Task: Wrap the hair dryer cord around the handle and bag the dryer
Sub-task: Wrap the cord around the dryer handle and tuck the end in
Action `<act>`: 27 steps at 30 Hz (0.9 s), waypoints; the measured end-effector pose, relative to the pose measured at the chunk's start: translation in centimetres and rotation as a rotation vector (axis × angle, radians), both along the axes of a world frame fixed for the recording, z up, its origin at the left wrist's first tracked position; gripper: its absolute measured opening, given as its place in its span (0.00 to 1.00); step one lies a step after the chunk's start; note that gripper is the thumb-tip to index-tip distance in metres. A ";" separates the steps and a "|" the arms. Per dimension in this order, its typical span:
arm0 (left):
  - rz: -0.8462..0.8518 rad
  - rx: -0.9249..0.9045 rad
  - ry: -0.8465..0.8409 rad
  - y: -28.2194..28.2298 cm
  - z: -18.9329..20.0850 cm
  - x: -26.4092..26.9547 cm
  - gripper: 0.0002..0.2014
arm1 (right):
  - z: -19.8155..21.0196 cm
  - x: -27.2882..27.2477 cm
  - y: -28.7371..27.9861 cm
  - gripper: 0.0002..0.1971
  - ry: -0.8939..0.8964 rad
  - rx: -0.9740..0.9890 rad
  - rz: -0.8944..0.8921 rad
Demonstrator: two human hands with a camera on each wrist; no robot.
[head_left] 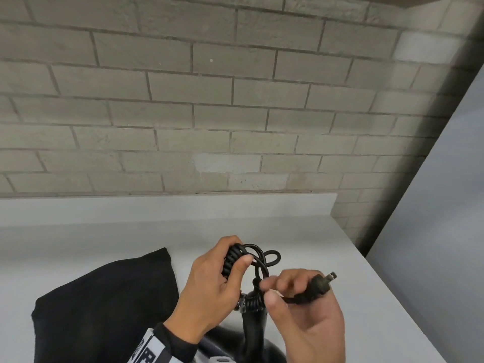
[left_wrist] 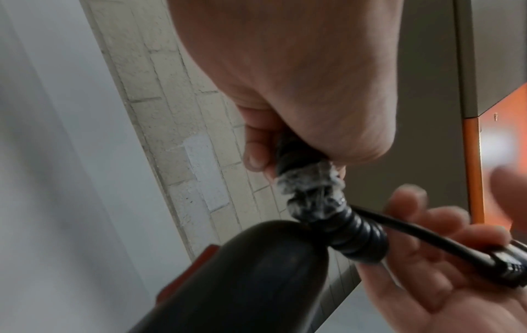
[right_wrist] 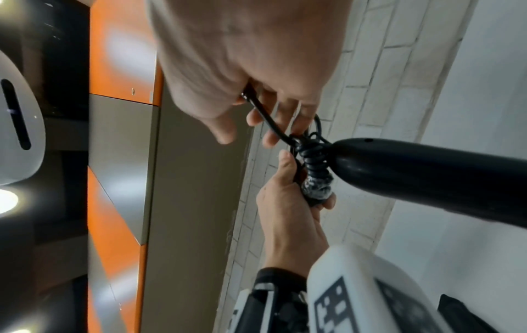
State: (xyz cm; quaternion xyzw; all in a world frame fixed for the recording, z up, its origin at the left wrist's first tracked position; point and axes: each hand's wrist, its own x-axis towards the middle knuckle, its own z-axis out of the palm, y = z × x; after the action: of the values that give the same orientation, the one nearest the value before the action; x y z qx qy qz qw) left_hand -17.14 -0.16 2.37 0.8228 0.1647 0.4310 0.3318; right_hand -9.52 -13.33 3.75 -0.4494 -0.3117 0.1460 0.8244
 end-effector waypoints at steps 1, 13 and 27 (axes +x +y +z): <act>0.005 0.000 -0.009 -0.1 0.0 0.1 0.15 | -0.2 -0.8 -0.1 0.14 0.014 -0.012 -0.017; 0.102 0.058 -0.085 -1.0 0.1 0.5 0.14 | -1.8 -1.6 0.0 0.11 -0.610 -0.502 -0.396; 0.194 -0.032 -0.104 -0.1 0.3 0.2 0.13 | 1.0 0.4 -2.1 0.34 0.499 -0.122 0.453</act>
State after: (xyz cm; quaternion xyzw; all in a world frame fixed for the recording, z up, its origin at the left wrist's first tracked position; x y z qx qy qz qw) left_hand -16.91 -0.23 2.64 0.7740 0.2329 0.5006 0.3099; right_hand -9.17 -15.46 4.72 -0.3677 -0.1831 0.4491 0.7935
